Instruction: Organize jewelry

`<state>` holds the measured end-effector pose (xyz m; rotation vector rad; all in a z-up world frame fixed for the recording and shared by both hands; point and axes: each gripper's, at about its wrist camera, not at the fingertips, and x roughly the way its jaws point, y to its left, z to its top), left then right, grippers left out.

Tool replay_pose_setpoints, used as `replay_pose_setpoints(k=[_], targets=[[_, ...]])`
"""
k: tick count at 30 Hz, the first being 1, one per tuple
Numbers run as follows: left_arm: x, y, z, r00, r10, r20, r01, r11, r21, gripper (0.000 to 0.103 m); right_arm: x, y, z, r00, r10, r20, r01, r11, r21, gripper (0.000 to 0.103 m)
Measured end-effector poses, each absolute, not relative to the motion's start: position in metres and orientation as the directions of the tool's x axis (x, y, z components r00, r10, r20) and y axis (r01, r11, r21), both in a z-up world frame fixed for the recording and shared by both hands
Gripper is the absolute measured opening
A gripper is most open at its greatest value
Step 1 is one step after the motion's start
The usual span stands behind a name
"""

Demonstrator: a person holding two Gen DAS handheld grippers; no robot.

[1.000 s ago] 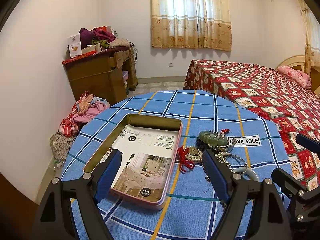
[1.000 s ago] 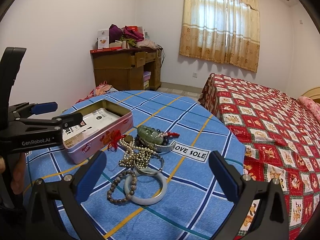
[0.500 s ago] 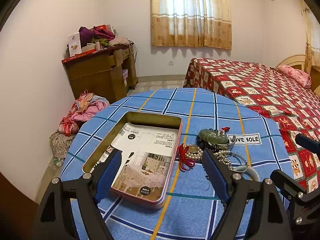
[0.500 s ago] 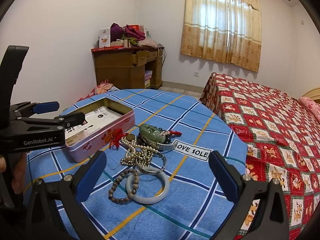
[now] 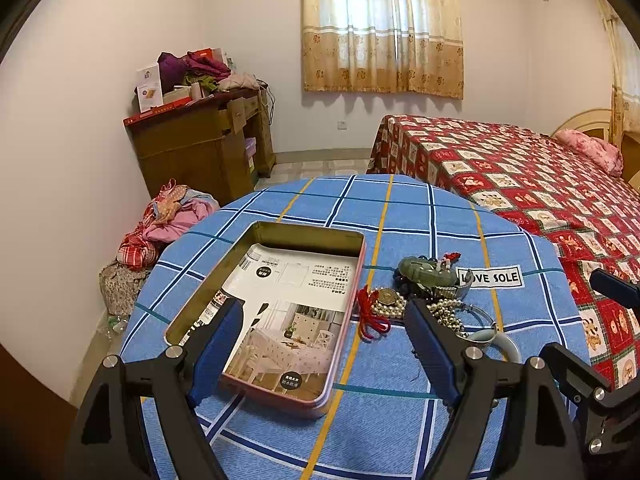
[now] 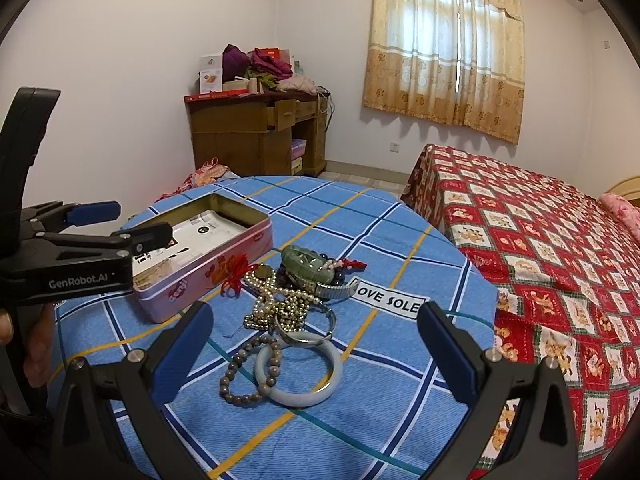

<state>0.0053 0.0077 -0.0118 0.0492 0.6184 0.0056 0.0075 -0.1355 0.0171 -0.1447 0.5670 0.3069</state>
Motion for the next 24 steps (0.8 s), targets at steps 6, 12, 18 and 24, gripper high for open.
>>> replay_pose_setpoints(k=[6, 12, 18, 24], targets=[[0.005, 0.008, -0.017, 0.810, 0.021, -0.585, 0.009, 0.999, 0.049, 0.083, 0.008, -0.132, 0.011, 0.794, 0.248, -0.554, -0.327, 0.944, -0.046, 0.103], [0.010, 0.006, -0.019, 0.803, 0.026, -0.595, 0.009, 0.998, 0.056, 0.083, 0.009, -0.133, 0.006, 0.788, 0.250, -0.563, -0.324, 0.945, -0.034, 0.103], [0.022, 0.005, -0.028, 0.782, 0.028, -0.623, 0.012, 0.998, 0.060, 0.083, 0.017, -0.141, -0.001, 0.772, 0.244, -0.586, -0.314, 0.949, -0.019, 0.103], [0.040, -0.005, -0.028, 0.774, 0.000, -0.633, 0.047, 0.997, 0.058, 0.083, 0.028, -0.152, -0.011, 0.763, 0.226, -0.605, -0.290, 0.957, -0.008, 0.103]])
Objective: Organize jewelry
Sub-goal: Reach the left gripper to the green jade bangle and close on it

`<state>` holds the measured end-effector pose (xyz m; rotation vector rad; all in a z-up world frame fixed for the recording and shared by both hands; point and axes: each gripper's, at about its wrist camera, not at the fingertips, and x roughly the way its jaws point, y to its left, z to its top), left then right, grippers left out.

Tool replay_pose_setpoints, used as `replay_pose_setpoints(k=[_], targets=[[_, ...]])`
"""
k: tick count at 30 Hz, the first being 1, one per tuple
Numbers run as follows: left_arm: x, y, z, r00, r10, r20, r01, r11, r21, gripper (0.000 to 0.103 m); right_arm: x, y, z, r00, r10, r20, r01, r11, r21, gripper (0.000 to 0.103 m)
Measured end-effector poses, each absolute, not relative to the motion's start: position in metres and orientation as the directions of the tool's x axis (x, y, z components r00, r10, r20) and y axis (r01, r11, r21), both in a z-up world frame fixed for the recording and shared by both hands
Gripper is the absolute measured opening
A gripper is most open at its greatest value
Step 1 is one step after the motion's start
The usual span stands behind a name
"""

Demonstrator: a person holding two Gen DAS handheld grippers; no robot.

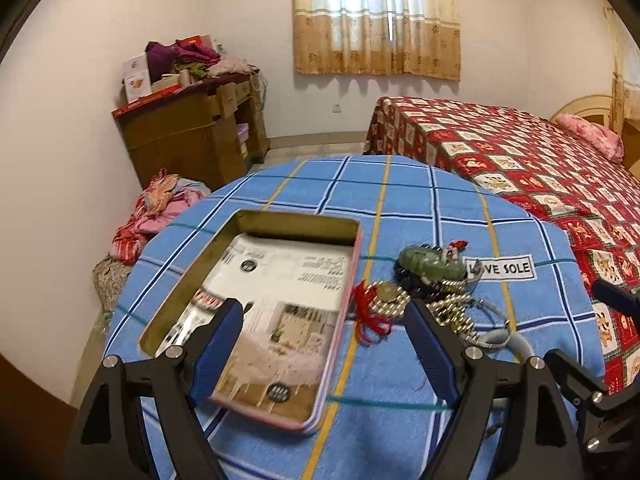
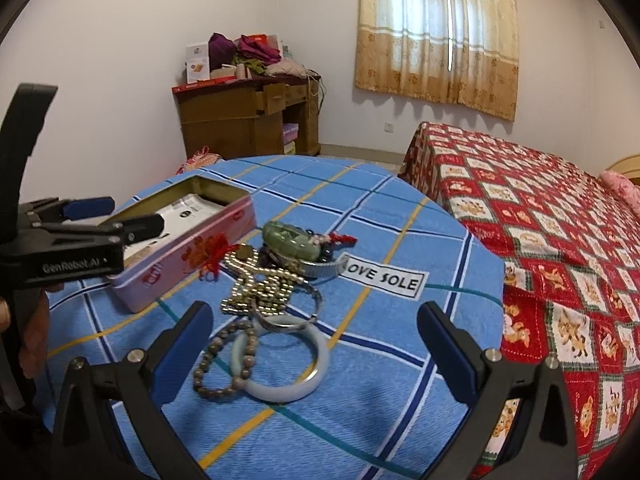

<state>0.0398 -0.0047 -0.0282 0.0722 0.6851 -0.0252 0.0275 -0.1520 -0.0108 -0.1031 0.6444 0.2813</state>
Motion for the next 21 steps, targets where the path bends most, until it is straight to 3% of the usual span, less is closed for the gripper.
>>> replay_pose_setpoints(k=[12, 13, 15, 21], targets=[[0.108, -0.047, -0.036, 0.750, -0.040, -0.661, 0.132, 0.987, 0.089, 0.082, 0.050, -0.191, -0.020, 0.767, 0.167, -0.620, -0.181, 0.983, 0.041, 0.103], [0.114, -0.050, -0.041, 0.736, -0.039, -0.676, 0.135, 0.987, 0.090, 0.081, 0.051, -0.193, -0.021, 0.766, 0.162, -0.622, -0.174, 0.984, 0.043, 0.103], [0.120, -0.057, -0.047, 0.712, -0.070, -0.698, 0.163, 0.984, 0.069, 0.066, 0.050, -0.194, -0.022, 0.769, 0.152, -0.621, -0.167, 0.985, 0.034, 0.103], [0.130, -0.071, -0.064, 0.671, -0.097, -0.735, 0.198, 0.979, 0.052, 0.056, 0.051, -0.194, -0.024, 0.772, 0.147, -0.619, -0.164, 0.986, 0.029, 0.103]])
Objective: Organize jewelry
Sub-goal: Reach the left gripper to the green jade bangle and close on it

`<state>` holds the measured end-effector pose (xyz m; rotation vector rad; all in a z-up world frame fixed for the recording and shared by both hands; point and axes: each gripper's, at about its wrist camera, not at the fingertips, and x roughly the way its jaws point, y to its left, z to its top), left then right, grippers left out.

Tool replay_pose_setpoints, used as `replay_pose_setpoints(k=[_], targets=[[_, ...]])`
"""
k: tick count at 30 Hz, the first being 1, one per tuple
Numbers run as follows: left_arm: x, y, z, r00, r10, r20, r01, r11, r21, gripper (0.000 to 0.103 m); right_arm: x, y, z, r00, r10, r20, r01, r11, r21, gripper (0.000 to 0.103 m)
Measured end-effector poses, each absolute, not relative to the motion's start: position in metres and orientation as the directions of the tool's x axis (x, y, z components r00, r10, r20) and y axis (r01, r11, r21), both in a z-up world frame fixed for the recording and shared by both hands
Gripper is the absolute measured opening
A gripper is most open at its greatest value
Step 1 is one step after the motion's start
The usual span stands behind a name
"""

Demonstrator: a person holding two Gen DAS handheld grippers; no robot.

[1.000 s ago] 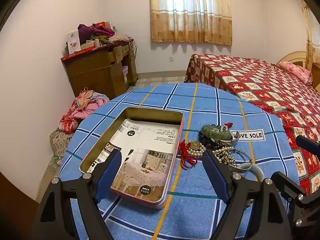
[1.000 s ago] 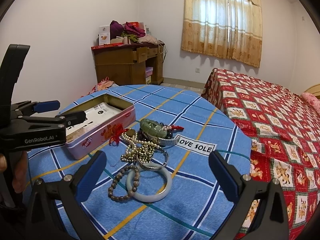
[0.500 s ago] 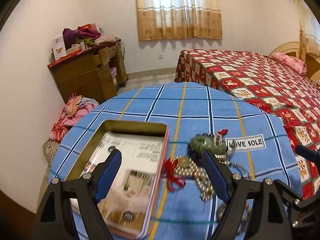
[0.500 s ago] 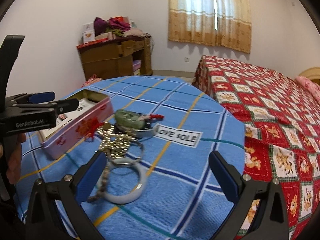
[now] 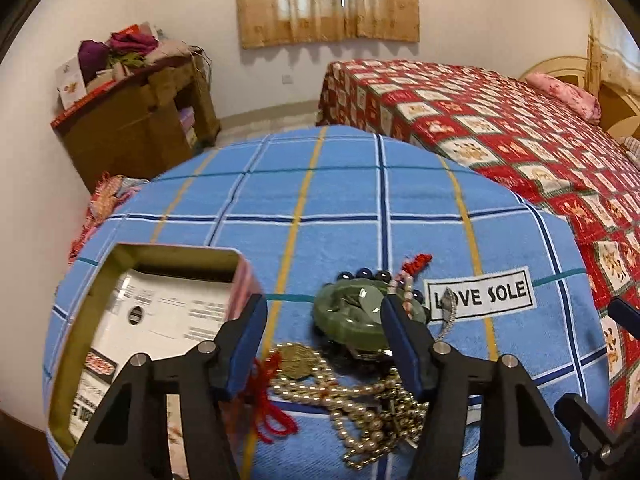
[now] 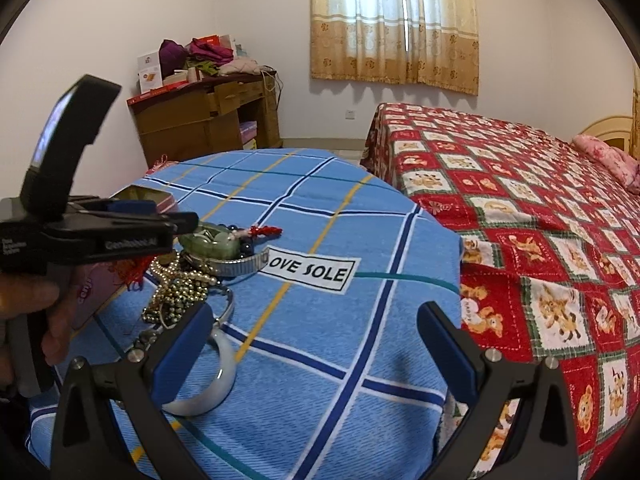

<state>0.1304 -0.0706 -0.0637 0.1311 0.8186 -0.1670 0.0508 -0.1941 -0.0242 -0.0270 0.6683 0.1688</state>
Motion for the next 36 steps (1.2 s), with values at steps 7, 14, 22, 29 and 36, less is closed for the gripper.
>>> replay_pose_setpoints(k=[7, 14, 22, 29, 36], targets=[[0.131, -0.074, -0.070, 0.664, -0.139, -0.735, 0.228, 0.973, 0.021, 0.014, 0.051, -0.198, -0.023, 0.779, 0.142, -0.611, -0.155, 0.987, 0.032, 0.103], [0.117, -0.064, -0.054, 0.699, -0.202, -0.686, 0.253, 0.967, -0.027, 0.000, 0.055, -0.199, -0.018, 0.781, 0.140, -0.609, -0.153, 0.988, 0.031, 0.103], [0.115, -0.052, -0.054, 0.702, -0.190, -0.687, 0.212, 0.976, -0.053, 0.002, 0.070, -0.190, -0.019, 0.756, 0.172, -0.631, -0.198, 0.980, 0.030, 0.103], [0.120, -0.058, -0.057, 0.695, -0.208, -0.689, 0.221, 0.973, -0.071, 0.069, 0.081, -0.190, -0.019, 0.760, 0.166, -0.628, -0.185, 0.982, 0.036, 0.103], [0.131, -0.070, -0.066, 0.654, -0.199, -0.730, 0.239, 0.970, -0.050, 0.050, 0.076, -0.186, -0.029, 0.753, 0.173, -0.635, -0.192, 0.981, 0.040, 0.103]])
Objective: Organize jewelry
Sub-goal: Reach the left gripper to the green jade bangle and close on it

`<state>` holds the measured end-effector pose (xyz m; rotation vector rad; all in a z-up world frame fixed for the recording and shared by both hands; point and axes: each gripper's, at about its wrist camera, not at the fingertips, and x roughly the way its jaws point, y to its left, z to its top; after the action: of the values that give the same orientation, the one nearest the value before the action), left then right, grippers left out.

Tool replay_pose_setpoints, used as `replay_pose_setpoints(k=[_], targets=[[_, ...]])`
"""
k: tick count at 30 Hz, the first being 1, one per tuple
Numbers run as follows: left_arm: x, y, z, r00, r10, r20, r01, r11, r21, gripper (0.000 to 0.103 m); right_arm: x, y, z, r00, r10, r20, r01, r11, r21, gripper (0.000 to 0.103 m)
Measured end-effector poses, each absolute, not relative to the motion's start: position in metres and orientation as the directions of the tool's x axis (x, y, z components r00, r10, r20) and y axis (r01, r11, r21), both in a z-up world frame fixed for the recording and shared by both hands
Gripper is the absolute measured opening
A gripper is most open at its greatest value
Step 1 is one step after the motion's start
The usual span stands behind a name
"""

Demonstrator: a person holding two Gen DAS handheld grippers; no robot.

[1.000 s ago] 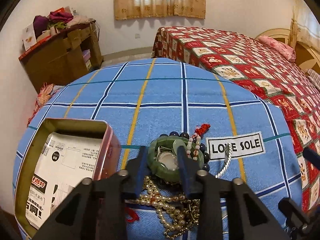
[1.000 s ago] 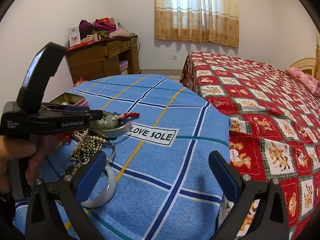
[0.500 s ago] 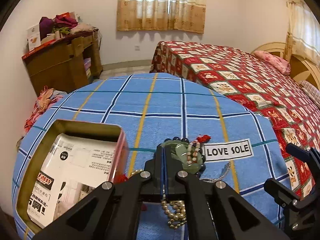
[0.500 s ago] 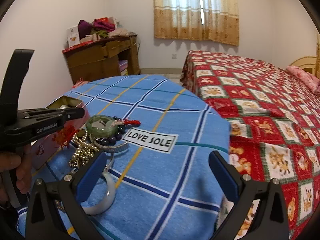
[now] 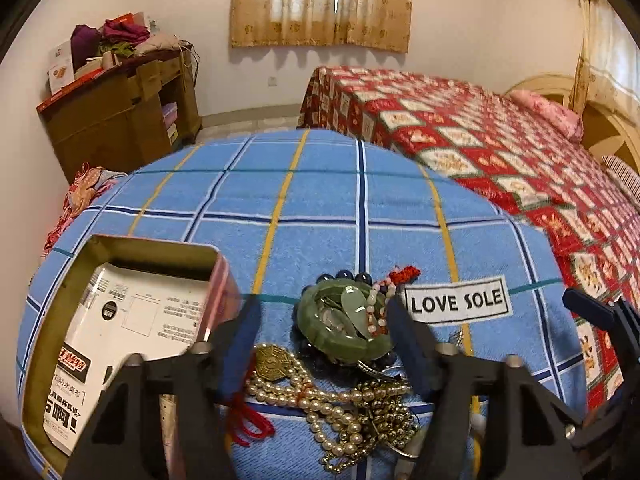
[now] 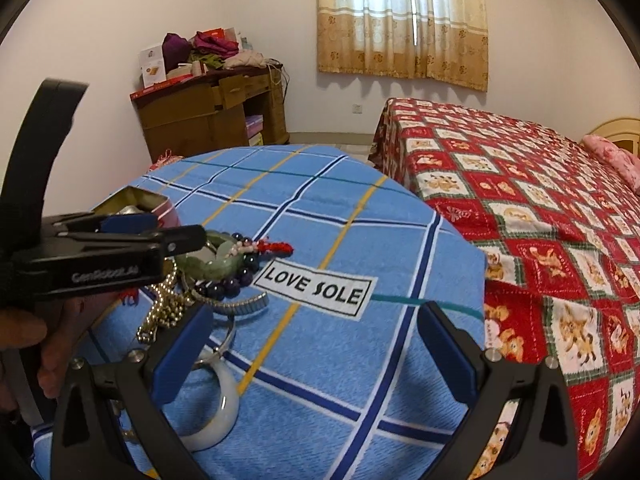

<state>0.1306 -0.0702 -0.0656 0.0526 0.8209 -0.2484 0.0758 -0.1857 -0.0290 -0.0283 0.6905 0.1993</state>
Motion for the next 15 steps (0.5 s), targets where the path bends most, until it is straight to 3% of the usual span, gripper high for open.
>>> replay_pose_setpoints(k=[2, 5, 11, 15], targets=[[0.132, -0.075, -0.071, 0.629, -0.211, -0.749, 0.251, 0.966, -0.061, 0.045, 0.075, -0.187, -0.029, 0.756, 0.176, -0.631, -0.190, 0.981, 0.047, 0.103], [0.132, -0.079, -0.074, 0.627, -0.192, -0.755, 0.242, 0.969, -0.045, 0.045, 0.075, -0.189, -0.029, 0.757, 0.181, -0.627, -0.183, 0.981, 0.062, 0.103], [0.136, -0.068, -0.084, 0.595, -0.222, -0.772, 0.200, 0.972, -0.125, 0.044, 0.074, -0.193, -0.031, 0.758, 0.187, -0.625, -0.176, 0.981, 0.080, 0.103], [0.128, -0.070, -0.080, 0.624, -0.215, -0.751, 0.213, 0.972, -0.101, 0.020, 0.074, -0.191, -0.032, 0.757, 0.186, -0.627, -0.177, 0.981, 0.078, 0.103]])
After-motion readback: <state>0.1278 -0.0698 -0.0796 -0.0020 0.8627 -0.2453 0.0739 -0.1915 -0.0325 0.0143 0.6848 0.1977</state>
